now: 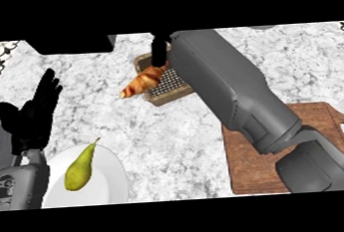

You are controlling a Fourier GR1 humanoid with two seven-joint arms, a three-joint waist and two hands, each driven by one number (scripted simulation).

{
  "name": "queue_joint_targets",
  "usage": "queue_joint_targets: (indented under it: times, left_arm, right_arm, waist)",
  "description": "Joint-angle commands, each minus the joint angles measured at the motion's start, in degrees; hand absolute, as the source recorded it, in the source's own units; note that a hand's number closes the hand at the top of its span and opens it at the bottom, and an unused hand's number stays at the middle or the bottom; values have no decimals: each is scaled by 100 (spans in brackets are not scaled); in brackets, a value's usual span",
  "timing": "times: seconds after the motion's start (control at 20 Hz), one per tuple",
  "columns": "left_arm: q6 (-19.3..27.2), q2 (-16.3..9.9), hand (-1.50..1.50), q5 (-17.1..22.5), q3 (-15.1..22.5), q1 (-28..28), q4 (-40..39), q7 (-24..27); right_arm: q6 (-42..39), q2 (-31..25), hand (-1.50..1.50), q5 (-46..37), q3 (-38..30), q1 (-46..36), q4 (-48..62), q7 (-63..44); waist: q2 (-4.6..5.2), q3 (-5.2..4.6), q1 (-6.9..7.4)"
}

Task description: Pick the croissant from the cutting board and place it in the basket

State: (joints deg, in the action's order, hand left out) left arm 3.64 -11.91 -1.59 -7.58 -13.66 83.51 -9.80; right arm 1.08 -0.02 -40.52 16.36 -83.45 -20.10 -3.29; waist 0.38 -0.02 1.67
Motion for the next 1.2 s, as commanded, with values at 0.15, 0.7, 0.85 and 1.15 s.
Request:
queue_joint_targets:
  times: [0.15,0.7,0.85,1.15]
  left_arm:
    - [-58,-6,0,-2,56,275,291,-109]
    - [25,11,0,-38,-32,238,188,20]
    - [16,14,0,17,-76,185,155,-69]
    - [-111,-88,0,71,-123,253,295,-154]
  right_arm:
    - [355,-33,-150,908,-1107,-87,-357,-176]
    - [-432,-1313,-150,2050,-2382,333,-675,-393]
    - [-1022,-1659,-150,2211,-2458,729,-789,-86]
    - [-1495,-2064,-150,2434,-2635,1367,-1035,545]
  waist:
    - [-27,4,-29]
    - [-40,4,-179]
    - [-38,3,-173]
    - [-34,3,-133]
